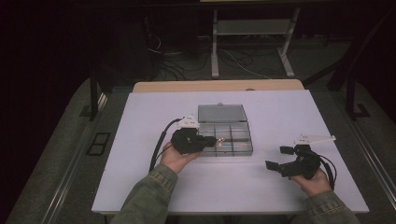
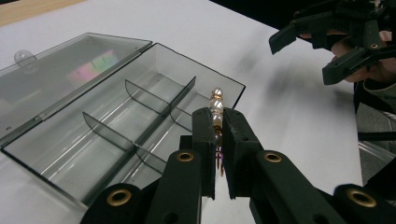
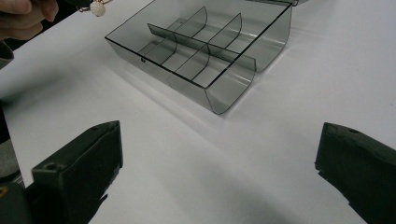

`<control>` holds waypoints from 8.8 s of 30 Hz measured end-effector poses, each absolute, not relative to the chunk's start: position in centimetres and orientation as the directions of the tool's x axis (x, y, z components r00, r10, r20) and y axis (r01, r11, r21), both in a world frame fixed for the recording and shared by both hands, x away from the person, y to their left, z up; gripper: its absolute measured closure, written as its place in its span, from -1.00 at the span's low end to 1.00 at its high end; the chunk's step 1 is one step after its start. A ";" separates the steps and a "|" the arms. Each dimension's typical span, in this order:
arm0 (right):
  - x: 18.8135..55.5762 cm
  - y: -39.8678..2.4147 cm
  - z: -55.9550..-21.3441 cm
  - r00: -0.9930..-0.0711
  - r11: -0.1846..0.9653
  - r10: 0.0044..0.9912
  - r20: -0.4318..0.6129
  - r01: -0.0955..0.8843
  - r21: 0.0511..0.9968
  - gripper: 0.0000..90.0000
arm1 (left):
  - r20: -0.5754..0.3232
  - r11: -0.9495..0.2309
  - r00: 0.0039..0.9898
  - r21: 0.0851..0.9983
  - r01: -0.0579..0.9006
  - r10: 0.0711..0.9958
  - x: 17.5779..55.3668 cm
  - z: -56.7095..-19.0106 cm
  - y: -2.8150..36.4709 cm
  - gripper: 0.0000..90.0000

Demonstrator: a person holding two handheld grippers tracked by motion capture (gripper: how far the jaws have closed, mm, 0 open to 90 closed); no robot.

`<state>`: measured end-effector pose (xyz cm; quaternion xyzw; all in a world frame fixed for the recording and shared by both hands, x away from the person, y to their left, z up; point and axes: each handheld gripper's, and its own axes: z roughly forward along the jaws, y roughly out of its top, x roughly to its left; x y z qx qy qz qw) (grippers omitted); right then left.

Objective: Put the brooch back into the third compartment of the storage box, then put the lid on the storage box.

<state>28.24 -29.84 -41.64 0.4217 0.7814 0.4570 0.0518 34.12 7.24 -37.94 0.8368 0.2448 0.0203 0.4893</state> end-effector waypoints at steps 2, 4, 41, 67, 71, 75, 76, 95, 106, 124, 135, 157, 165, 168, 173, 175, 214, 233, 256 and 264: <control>28.2 -29.9 -41.6 -0.638 0.224 0.707 0.306 0.612 0.759 -0.99 | -0.204 -0.405 0.881 0.828 0.388 0.427 34.3 -37.8 7.0 0.85; 28.2 -29.9 -41.6 -0.637 0.223 0.708 0.305 0.612 0.759 -0.99 | -0.197 -0.416 0.886 0.826 0.381 0.421 34.5 -37.6 6.7 0.85; 28.1 -30.0 -41.5 -0.634 0.217 0.708 0.310 0.614 0.759 -0.99 | -0.201 -0.463 0.894 0.798 0.386 0.400 37.3 -39.0 0.5 0.85; 28.1 -30.1 -41.4 -0.641 0.224 0.708 0.297 0.602 0.766 -0.99 | -0.203 -0.530 0.885 0.737 0.419 0.418 38.5 -41.1 -1.3 0.84; 28.1 -30.1 -41.4 -0.640 0.222 0.707 0.300 0.604 0.766 -0.99 | -0.209 -0.545 0.884 0.721 0.428 0.418 38.5 -41.4 -1.9 0.84; 28.1 -30.1 -41.3 -0.640 0.220 0.707 0.300 0.603 0.767 -0.99 | -0.179 -0.566 0.885 0.710 0.418 0.429 38.6 -41.4 -2.4 0.83; 28.1 -30.1 -41.3 -0.640 0.219 0.708 0.300 0.603 0.767 -0.99 | -0.171 -0.575 0.884 0.703 0.418 0.434 38.6 -41.4 -2.5 0.83; 28.2 -30.1 -41.3 -0.641 0.222 0.705 0.304 0.606 0.764 -0.99 | -0.257 -0.452 0.845 0.752 0.480 0.469 38.9 -39.7 -0.3 0.36; 28.5 -29.6 -40.9 -0.647 0.233 0.701 0.301 0.606 0.760 -0.99 | -0.273 -0.364 0.822 0.794 0.486 0.500 38.8 -38.3 1.8 -0.17; 30.8 -28.5 -39.6 -0.647 0.227 0.696 0.311 0.610 0.759 -0.99 | -0.293 -0.280 0.763 0.806 0.521 0.576 39.4 -36.8 5.1 -0.64; 33.4 -28.2 -38.7 -0.640 0.219 0.699 0.319 0.616 0.757 -0.99 | -0.313 -0.256 0.729 0.792 0.554 0.609 40.5 -36.5 7.3 -0.77; 37.7 -27.7 -36.7 -0.642 0.226 0.696 0.322 0.622 0.750 -0.99 | -0.355 -0.194 0.702 0.796 0.573 0.617 43.0 -36.2 9.1 -1.00; 39.6 -27.5 -36.5 -0.646 0.221 0.688 0.331 0.621 0.752 -0.99 | -0.377 -0.159 0.681 0.794 0.586 0.628 44.0 -36.4 9.9 -1.00; 40.3 -27.3 -36.4 -0.646 0.222 0.684 0.338 0.626 0.747 -0.99 | -0.374 -0.161 0.674 0.791 0.591 0.637 44.2 -36.6 10.0 -1.00; 41.4 -26.7 -36.3 -0.648 0.234 0.686 0.330 0.627 0.743 -0.99 | -0.383 -0.145 0.655 0.785 0.603 0.651 44.7 -37.2 10.2 -1.00; 41.9 -26.4 -36.3 -0.646 0.236 0.687 0.332 0.630 0.740 -0.99 | -0.381 -0.146 0.654 0.784 0.603 0.654 44.9 -37.4 10.4 -1.00; 46.1 -25.1 -41.3 -0.567 0.198 0.743 0.355 0.694 0.692 -0.99 | -0.456 -0.100 0.547 0.697 0.710 0.702 47.4 -42.9 11.2 -0.93; 46.7 -24.4 -42.7 -0.524 0.161 0.759 0.387 0.726 0.668 -0.27 | -0.495 -0.075 0.527 0.675 0.734 0.691 47.7 -44.5 10.4 -0.53; 47.2 -24.0 -44.0 -0.475 0.112 0.760 0.443 0.767 0.632 -0.09 | -0.579 -0.026 0.489 0.628 0.778 0.652 47.8 -45.7 9.9 -0.19; 47.2 -24.0 -44.1 -0.469 0.102 0.757 0.454 0.771 0.628 -0.06 | -0.621 0.013 0.468 0.611 0.792 0.629 47.7 -46.0 10.0 -0.09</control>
